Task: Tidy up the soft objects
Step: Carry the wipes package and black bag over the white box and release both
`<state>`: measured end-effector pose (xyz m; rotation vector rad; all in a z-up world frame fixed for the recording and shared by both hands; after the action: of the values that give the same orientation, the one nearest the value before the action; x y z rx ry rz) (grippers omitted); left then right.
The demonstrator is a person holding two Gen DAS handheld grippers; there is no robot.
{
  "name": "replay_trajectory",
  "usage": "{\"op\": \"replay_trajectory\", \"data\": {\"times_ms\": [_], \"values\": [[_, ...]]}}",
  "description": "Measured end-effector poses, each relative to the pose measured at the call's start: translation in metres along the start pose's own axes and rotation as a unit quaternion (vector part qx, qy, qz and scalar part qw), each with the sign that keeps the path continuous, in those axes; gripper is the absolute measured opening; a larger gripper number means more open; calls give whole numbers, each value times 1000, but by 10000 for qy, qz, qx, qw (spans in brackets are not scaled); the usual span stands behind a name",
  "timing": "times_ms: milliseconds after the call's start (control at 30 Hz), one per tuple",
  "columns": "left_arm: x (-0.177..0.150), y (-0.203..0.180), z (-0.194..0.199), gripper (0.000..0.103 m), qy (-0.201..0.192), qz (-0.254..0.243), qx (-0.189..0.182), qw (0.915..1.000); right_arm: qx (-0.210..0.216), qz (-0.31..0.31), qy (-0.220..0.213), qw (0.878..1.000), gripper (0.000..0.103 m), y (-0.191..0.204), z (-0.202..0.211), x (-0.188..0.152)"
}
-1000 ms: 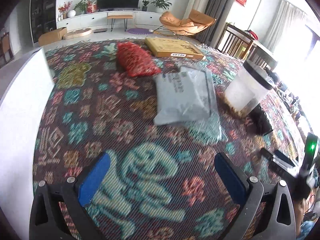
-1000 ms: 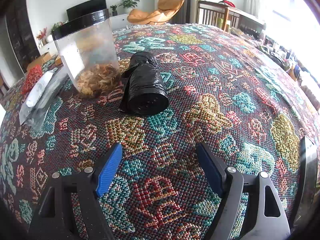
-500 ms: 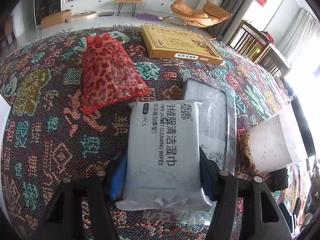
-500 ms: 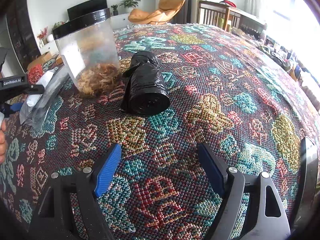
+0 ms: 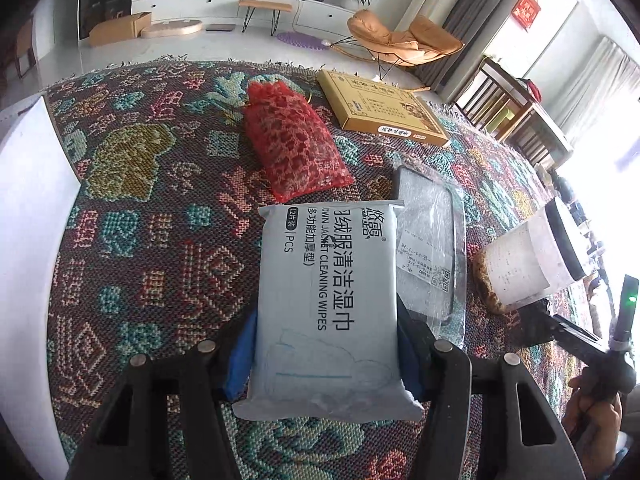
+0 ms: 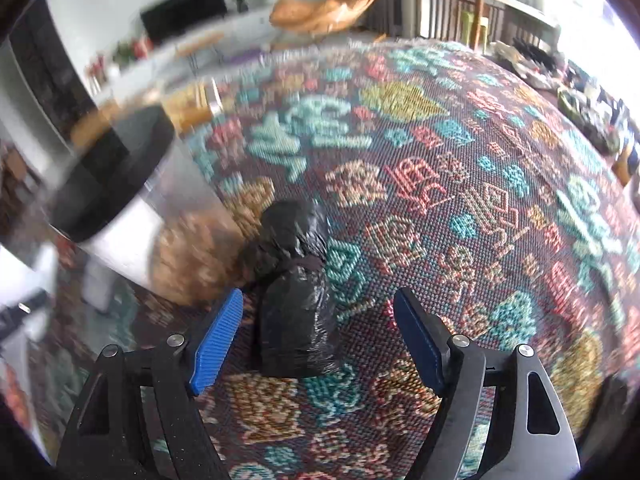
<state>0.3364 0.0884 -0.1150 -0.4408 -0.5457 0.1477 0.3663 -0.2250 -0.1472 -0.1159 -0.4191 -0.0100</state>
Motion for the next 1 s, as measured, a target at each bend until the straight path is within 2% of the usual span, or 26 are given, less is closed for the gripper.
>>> {"op": "replay_trajectory", "data": {"times_ms": [67,200,267,367,433,567,700,867,1000], "values": [[0,-1,12,59,-31,-96,-28,9999,115,-189,15,9998,39,1,-3,-3],[0,-6,35,59,-95,-214,-114,9997,92,-811,-289,9962,39,-19,11,13],[1,-12,53,59,-176,-233,-274,9992,42,-985,-703,9926,39,-34,36,29],[-1,-18,92,59,-360,-384,-419,9977,13,-874,-1325,9873,39,-39,90,50],[-7,-16,121,59,-464,-494,-448,9967,187,-678,-1578,9850,39,-22,124,55],[-35,10,186,59,-668,-611,-247,9956,768,-87,-1915,9784,39,47,194,43],[-69,68,255,59,-885,-493,343,9943,1699,617,-1967,9637,39,154,259,1],[-114,160,335,59,-1179,71,1120,9867,2921,1656,-1645,9275,39,304,328,-89],[-149,216,377,61,-1255,387,1744,9759,3680,2344,-1069,8934,40,401,350,-169]]}}
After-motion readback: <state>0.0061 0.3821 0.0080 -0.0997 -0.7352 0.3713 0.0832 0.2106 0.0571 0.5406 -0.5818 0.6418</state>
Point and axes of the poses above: each gripper's, at about its wrist camera, not at the fingertips, and z roughly against the way its jaws point, y to its left, x to its top, the point moved 10 cm from there along -z, roughly the way its jaws point, and after that the axes turned 8 degrees about -x, right-handed, at the moved point
